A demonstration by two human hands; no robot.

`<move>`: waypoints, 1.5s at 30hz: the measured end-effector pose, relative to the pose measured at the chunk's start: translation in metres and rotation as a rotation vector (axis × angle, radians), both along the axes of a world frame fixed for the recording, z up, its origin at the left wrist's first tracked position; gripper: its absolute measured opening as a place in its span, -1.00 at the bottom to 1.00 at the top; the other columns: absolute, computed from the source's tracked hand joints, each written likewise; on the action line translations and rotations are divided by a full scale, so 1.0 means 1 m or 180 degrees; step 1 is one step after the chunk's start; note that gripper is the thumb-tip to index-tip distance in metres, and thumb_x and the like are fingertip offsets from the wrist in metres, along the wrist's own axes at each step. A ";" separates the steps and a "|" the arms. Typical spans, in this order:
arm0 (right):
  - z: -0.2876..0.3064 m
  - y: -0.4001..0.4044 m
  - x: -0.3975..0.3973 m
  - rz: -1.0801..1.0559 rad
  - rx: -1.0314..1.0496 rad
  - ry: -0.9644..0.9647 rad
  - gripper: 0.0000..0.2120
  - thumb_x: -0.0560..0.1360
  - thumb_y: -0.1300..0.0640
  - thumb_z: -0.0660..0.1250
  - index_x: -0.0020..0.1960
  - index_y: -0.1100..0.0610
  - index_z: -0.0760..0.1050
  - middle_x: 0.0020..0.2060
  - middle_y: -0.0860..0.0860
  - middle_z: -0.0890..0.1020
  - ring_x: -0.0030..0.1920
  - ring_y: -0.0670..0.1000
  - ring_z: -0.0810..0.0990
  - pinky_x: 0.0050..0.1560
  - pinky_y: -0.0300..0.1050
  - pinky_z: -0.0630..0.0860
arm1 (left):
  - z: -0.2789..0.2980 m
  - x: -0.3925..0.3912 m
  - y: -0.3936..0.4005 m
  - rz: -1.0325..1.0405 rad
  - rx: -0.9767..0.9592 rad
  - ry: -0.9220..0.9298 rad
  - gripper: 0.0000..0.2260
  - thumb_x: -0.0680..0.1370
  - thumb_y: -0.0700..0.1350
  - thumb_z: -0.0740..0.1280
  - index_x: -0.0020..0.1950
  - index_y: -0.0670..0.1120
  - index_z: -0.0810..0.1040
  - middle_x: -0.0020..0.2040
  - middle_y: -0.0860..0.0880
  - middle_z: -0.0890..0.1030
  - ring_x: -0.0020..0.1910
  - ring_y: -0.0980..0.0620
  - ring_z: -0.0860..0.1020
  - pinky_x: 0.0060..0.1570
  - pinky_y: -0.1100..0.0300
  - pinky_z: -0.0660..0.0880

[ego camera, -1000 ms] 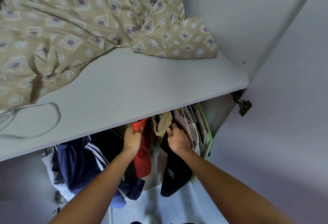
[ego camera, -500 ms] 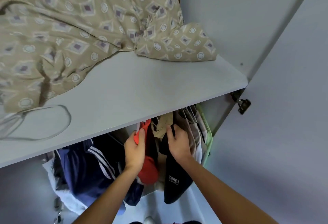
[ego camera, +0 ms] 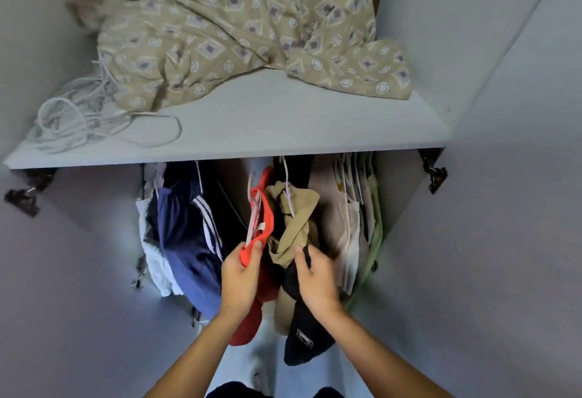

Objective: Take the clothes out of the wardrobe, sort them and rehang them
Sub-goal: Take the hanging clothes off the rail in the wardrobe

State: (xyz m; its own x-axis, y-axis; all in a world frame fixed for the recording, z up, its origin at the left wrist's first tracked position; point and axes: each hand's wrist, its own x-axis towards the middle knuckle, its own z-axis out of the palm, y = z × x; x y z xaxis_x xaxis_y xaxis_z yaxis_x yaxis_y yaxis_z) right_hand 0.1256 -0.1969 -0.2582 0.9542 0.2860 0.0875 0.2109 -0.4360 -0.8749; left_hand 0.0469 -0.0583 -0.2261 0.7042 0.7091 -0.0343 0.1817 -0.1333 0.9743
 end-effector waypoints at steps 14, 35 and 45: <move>0.051 -0.032 -0.234 0.1668 0.0015 0.0328 -0.56 0.69 0.09 0.30 -0.32 -0.14 0.30 -0.41 -0.28 0.54 -0.30 -0.26 0.53 -0.30 -0.39 0.34 | 0.000 -0.265 -0.087 0.1482 -0.0216 0.0211 -0.69 0.69 0.01 0.34 -0.07 -0.21 0.63 -0.25 -0.16 0.63 -0.27 0.12 0.49 -0.12 0.02 0.54; 0.007 -0.033 -0.622 0.2769 -0.0521 0.0823 -0.68 0.67 -0.14 0.24 -0.25 -0.13 0.45 -0.33 -0.17 0.58 -0.26 -0.08 0.56 -0.15 0.03 0.56 | -0.025 -0.682 -0.141 0.2591 -0.0907 -0.0057 -0.73 0.70 -0.05 0.35 -0.06 -0.20 0.67 -0.17 -0.17 0.73 -0.25 0.14 0.63 -0.15 0.21 0.57; 0.025 0.017 -0.743 0.4125 -0.0248 0.1004 -0.63 0.69 0.10 0.30 -0.29 0.10 0.39 -0.43 -0.02 0.44 -0.36 -0.13 0.40 -0.29 -0.24 0.36 | -0.018 -0.810 -0.145 0.3875 -0.0770 -0.0337 -0.59 0.67 0.10 0.34 0.03 -0.28 0.64 -0.11 -0.28 0.69 -0.18 -0.08 0.66 -0.09 -0.06 0.60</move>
